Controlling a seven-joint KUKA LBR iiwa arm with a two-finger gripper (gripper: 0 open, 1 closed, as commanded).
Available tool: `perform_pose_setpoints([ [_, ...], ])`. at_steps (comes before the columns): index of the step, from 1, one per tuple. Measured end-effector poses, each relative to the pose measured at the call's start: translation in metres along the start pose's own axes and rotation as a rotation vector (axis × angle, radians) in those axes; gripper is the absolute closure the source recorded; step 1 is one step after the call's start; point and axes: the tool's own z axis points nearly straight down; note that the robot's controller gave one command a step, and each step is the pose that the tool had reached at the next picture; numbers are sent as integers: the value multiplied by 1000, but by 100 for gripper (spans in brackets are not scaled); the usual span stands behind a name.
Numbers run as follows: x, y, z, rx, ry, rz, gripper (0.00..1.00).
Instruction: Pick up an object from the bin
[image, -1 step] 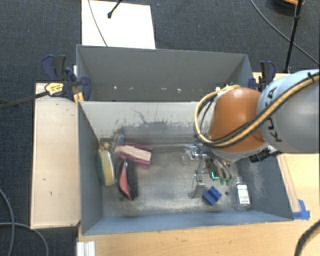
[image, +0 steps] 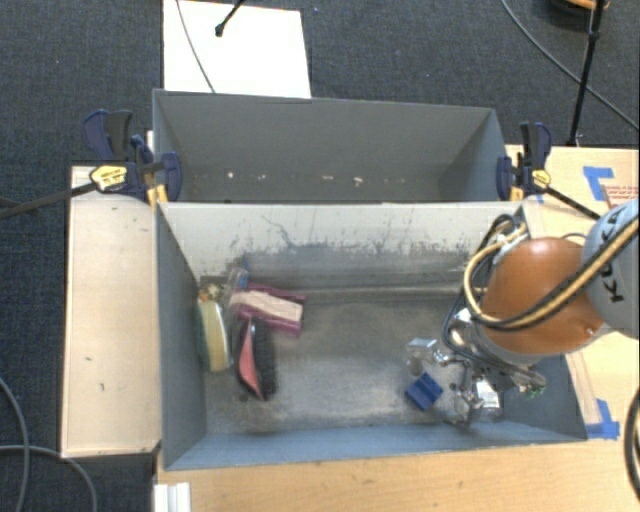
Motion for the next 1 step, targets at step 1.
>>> perform_pose_setpoints([
  [1, 42, -71, -30, -6, 5, -188, 0],
])
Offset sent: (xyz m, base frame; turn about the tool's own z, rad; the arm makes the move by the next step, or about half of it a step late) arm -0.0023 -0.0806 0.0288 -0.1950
